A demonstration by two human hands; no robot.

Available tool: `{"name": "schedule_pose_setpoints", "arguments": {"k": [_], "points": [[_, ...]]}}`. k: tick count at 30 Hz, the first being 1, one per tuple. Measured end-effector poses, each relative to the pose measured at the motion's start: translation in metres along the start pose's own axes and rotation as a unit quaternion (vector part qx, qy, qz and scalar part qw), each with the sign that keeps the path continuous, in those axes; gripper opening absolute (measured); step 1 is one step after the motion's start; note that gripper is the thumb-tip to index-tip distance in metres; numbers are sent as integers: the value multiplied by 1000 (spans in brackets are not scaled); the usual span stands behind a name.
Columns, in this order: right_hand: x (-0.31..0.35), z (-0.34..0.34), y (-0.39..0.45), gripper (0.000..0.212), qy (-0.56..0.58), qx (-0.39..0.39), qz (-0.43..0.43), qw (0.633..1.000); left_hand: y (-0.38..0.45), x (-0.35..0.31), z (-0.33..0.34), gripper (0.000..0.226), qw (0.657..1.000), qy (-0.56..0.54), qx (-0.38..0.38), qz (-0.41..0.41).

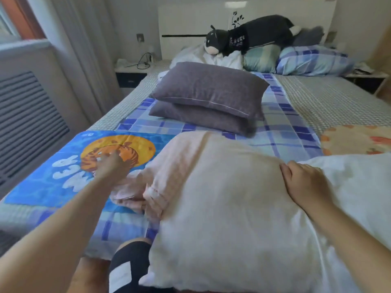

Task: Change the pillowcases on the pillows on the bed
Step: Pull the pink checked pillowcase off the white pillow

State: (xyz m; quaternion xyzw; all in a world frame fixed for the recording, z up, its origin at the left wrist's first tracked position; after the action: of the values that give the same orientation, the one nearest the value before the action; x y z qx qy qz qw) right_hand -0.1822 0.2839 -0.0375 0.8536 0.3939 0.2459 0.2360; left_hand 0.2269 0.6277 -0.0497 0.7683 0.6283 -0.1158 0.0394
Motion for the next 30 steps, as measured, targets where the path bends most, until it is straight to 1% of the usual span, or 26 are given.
{"name": "schedule_pose_setpoints", "arguments": {"k": [1, 2, 3, 4, 5, 7, 9, 10, 11, 12, 13, 14, 15, 16, 17, 19, 20, 21, 23, 24, 25, 26, 27, 29, 30], "points": [[9, 6, 3, 45, -3, 10, 1, 1000, -20, -32, -2, 57, 995, -65, 15, 77], [16, 11, 7, 45, -7, 20, -3, 1000, -42, -61, -2, 54, 981, -111, 48, 153], [21, 14, 9, 46, -9, 36, 1, 999, -64, -86, 5, 54, 962, -134, 91, 218], [21, 18, 10, 46, -12, 44, 4, 999, -85, -101, 15, 56, 952, -105, 100, 269], [21, 17, 11, 47, -12, 49, 12, 999, -99, -110, 24, 53, 946, -56, 84, 307], [18, 13, 10, 46, -6, 40, 13, 999, -99, -109, 28, 36, 944, 57, -20, 325], [15, 6, 9, 45, 9, 20, 3, 1000, -75, -92, 15, 26, 952, 87, -83, 283], [15, 2, 8, 45, 15, 12, -6, 1000, -56, -74, 4, 22, 966, 96, -92, 223], [16, -1, 6, 44, 19, 5, -13, 1000, -35, -49, 0, 19, 981, 106, -84, 142], [15, -4, 5, 44, 22, -6, -17, 1000, -18, -18, -3, 22, 987, 134, -62, 60], [14, -7, 4, 43, 28, -12, -11, 999, -5, 14, -2, 28, 986, 161, -25, -14], [11, -10, 3, 43, 33, -11, 0, 999, 0, 38, 3, 36, 980, 190, 23, -55], [10, -11, 2, 43, 35, -8, 10, 999, 2, 52, 13, 42, 973, 210, 63, -67], [10, -9, 1, 44, 36, 0, 20, 999, 4, 55, 23, 44, 974, 206, 82, -53], [11, -6, 1, 44, 36, 11, 26, 999, 1, 45, 29, 42, 981, 178, 71, -14], [19, -1, 2, 48, 35, 32, 37, 998, -24, -1, 23, 27, 993, 75, -1, 96], [24, -2, 4, 49, 37, 34, 46, 998, -42, -28, 20, 29, 989, 7, -14, 147], [27, -8, 9, 48, 47, 26, 65, 996, -62, -55, 23, 44, 981, -53, 13, 187], [31, -30, 27, 43, 85, -13, 95, 992, -110, -97, 24, 86, 960, -137, 132, 208], [33, -44, 41, 39, 99, -31, 94, 990, -125, -110, 24, 98, 946, -174, 171, 215], [37, -60, 57, 35, 104, -51, 79, 990, -136, -121, 22, 100, 927, -230, 193, 226], [41, -75, 75, 33, 102, -65, 65, 990, -143, -130, 16, 94, 910, -285, 199, 223], [41, -87, 93, 30, 112, -63, 66, 990, -145, -138, 10, 90, 900, -326, 191, 218], [33, -103, 118, 25, 161, -10, 101, 982, -140, -150, 5, 95, 902, -348, 162, 198], [24, -110, 121, 28, 160, 17, 124, 979, -134, -152, 8, 101, 909, -341, 154, 183]]}}
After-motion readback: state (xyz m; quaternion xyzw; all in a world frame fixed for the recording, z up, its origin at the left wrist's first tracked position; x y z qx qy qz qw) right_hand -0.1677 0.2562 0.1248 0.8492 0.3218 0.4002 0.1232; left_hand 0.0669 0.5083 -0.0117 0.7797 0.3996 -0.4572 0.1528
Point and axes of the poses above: each hand's wrist, its own y-axis towards the middle knuckle, its own z-axis out of the palm, x = y × z, the point moved 5 cm from there along y, towards the middle knuckle, and after that the axes turned 10 degrees about y, right-handed, at the moved point
